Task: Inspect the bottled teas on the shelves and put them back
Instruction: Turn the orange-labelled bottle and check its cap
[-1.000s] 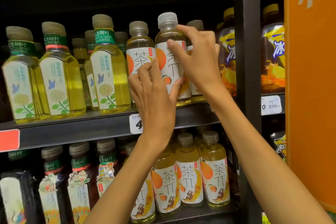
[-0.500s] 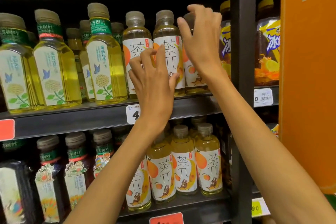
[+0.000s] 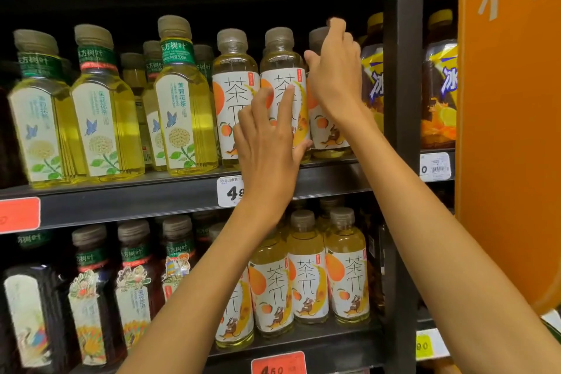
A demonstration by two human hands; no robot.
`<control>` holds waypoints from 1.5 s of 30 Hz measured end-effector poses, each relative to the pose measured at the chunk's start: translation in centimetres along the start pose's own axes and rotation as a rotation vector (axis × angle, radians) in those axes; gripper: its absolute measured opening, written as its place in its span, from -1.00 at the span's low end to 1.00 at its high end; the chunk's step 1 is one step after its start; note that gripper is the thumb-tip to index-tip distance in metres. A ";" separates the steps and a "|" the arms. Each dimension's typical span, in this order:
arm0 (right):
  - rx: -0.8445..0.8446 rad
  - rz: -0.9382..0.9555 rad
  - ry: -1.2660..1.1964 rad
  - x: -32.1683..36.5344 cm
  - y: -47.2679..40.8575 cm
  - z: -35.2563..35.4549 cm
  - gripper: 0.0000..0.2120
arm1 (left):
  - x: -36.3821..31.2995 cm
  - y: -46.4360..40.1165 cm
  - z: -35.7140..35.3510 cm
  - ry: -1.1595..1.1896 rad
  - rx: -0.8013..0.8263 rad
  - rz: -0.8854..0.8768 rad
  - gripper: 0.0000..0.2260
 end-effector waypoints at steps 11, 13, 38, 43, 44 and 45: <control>-0.276 0.108 -0.317 2.0 3.1 2.5 -0.44 | -0.2 0.7 0.6 0.090 0.066 -0.029 -0.34; -0.336 0.101 -0.439 2.2 3.7 2.8 -0.43 | -0.3 0.9 0.8 0.129 0.060 -0.019 -0.37; 0.074 -0.351 -1.040 4.1 11.2 9.4 -0.71 | -1.4 7.1 6.7 0.800 0.162 0.094 -0.30; 0.456 -0.446 -1.176 3.0 14.3 8.2 -0.74 | -0.2 12.9 7.5 1.291 0.552 0.276 -0.64; 0.531 -0.491 -1.248 2.8 14.9 7.9 -0.76 | -0.1 14.0 7.7 1.353 0.627 0.326 -0.67; 0.601 -0.528 -1.305 2.8 15.5 7.6 -0.79 | 0.2 15.2 7.7 1.402 0.684 0.383 -0.67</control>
Point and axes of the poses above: each hand's wrist, its own y-axis away from the middle knuckle, its own z-axis out of the back of the hand, x = y × z, the point moved 2 cm from there along -y, towards the middle knuckle, and after that the axes turned 12 degrees about -y, right-handed, at the moved point
